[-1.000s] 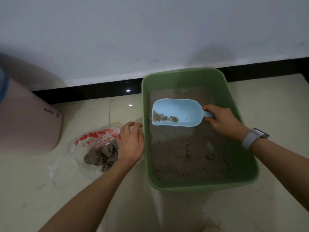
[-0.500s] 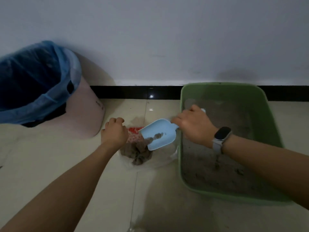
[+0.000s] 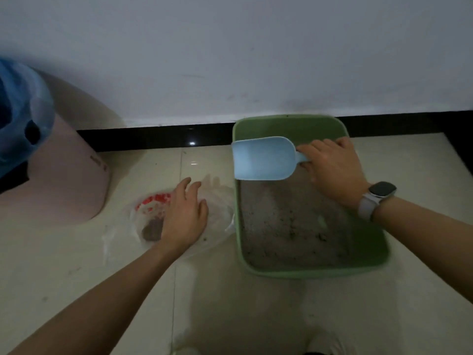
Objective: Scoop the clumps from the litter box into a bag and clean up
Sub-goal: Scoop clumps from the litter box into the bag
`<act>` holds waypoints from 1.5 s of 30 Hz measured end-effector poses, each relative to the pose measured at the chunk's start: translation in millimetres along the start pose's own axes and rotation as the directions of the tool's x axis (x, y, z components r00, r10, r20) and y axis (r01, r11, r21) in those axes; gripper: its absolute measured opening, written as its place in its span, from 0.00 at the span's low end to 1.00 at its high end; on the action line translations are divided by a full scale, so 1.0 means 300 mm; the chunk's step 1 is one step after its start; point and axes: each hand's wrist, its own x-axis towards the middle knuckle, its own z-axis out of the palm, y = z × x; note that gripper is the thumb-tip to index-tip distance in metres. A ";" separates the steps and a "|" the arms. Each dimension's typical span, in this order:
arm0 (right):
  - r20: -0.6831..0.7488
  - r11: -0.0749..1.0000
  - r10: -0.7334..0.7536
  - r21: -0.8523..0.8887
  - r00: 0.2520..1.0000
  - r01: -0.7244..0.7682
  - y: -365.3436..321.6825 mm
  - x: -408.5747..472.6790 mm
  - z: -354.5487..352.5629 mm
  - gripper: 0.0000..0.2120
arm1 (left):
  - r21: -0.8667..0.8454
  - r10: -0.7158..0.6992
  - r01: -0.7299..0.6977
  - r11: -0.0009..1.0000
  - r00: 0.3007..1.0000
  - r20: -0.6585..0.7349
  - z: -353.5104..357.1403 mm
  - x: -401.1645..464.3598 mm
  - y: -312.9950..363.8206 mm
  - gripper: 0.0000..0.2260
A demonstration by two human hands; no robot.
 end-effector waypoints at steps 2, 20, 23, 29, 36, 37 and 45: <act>0.049 0.995 0.090 -0.038 0.995 -0.089 0.074 -0.090 0.000 0.14 | -0.003 0.086 -0.086 0.996 0.994 0.066 0.056 -0.028 0.061 0.23; 0.458 0.865 0.135 -0.487 0.879 0.120 0.215 -0.409 -0.018 0.09 | 0.274 0.431 -0.480 0.833 0.875 0.222 0.234 -0.075 0.240 0.26; 0.444 0.925 0.200 -0.379 0.873 -0.019 0.236 -0.427 -0.017 0.12 | 0.279 0.406 -0.449 0.849 0.891 0.201 0.242 -0.077 0.246 0.26; 0.459 0.943 0.316 -0.247 0.830 -0.222 0.257 -0.463 0.005 0.14 | 0.309 0.401 -0.441 0.843 0.897 0.187 0.249 -0.079 0.249 0.26; 0.429 0.941 0.334 -0.209 0.839 -0.267 0.272 -0.484 0.028 0.13 | 0.336 0.402 -0.438 0.834 0.899 0.175 0.258 -0.079 0.243 0.25; 0.422 0.941 0.336 -0.198 0.842 -0.276 0.273 -0.487 0.031 0.14 | 0.338 0.400 -0.437 0.834 0.900 0.175 0.259 -0.079 0.243 0.26; 0.475 0.928 0.356 -0.077 0.805 -0.365 0.283 -0.511 0.051 0.14 | 0.290 0.376 -0.388 0.875 0.921 0.097 0.269 -0.082 0.237 0.27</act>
